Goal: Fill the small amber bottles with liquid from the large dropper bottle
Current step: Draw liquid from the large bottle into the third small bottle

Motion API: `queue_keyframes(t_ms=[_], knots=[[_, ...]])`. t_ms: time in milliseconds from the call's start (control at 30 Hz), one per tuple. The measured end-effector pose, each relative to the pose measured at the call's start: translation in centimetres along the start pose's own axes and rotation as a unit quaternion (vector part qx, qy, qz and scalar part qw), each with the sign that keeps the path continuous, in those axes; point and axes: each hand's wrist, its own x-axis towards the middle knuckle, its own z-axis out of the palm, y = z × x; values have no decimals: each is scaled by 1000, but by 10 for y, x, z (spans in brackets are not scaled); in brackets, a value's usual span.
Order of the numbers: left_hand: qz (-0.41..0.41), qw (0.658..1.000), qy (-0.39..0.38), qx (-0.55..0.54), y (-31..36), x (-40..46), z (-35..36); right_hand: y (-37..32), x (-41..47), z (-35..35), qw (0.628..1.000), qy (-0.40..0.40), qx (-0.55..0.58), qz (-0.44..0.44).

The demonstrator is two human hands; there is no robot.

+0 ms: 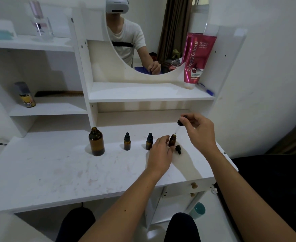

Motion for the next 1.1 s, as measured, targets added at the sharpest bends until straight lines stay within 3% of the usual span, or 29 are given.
queue_keyframes(t_ms=[400, 633, 900, 1000, 1100], knots=[[-31, 992, -14, -118, -26, -53, -72, -44, -6, 11, 998, 15, 22, -62], [-53, 989, 90, -107, -56, -79, -147, -94, -16, 73, 987, -46, 108, -109], [-78, 964, 238, -91, -83, -78, -207, -136, -16, 131, 975, -87, 178, -96], [-90, 961, 246, -93, -89, -70, -213, -142, -15, 143, 975, -93, 175, -102], [-108, 967, 205, -103, -91, -61, -214, -145, -13, 152, 976, -94, 168, -105]])
